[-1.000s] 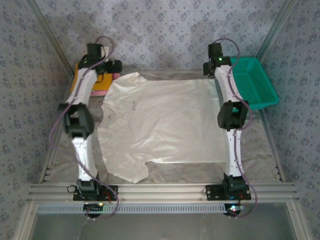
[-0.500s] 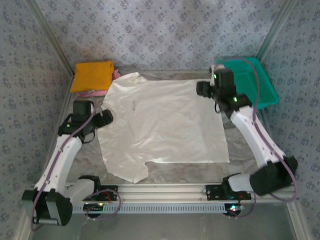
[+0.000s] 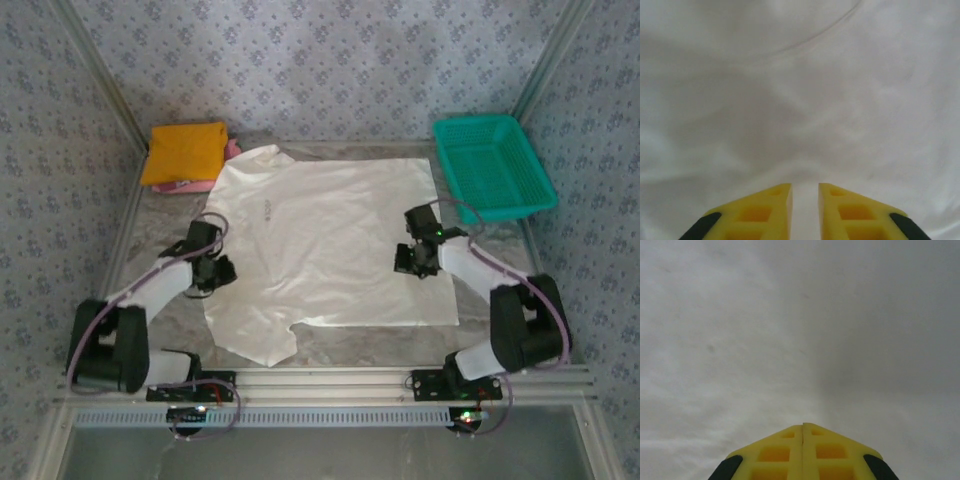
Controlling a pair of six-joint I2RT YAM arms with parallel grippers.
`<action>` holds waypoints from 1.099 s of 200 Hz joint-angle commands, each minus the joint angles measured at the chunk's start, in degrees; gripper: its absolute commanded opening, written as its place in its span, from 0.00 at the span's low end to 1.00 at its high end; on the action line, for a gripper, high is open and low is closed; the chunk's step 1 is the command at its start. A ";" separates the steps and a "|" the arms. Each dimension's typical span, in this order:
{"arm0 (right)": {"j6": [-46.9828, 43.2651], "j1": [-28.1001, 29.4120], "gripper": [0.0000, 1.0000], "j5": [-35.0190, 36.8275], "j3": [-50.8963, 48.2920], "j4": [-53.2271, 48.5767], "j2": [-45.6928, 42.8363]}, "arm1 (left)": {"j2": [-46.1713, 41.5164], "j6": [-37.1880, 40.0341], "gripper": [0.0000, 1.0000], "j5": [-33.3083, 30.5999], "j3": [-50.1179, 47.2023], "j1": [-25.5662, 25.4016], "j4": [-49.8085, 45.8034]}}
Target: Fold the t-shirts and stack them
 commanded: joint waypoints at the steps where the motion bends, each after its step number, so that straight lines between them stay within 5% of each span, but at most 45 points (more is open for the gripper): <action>1: -1.09 1.44 0.00 -2.68 4.98 4.67 5.85 | 7.85 4.43 0.11 0.48 8.10 -1.78 8.63; 75: 1.21 -2.10 0.00 0.55 18.06 4.66 25.82 | 30.04 5.15 0.02 -1.55 20.83 -0.58 9.40; 177: 4.80 -3.73 0.00 -2.32 25.93 2.29 29.31 | 43.17 8.66 0.04 0.43 45.31 1.39 2.22; 203: 4.83 -3.63 0.00 -4.64 26.53 1.37 25.68 | 37.44 8.08 0.13 -0.17 40.96 1.28 2.53; 220: 3.42 -3.63 0.06 -6.44 27.63 0.48 21.50 | 30.02 7.48 0.35 -1.58 35.31 1.11 2.90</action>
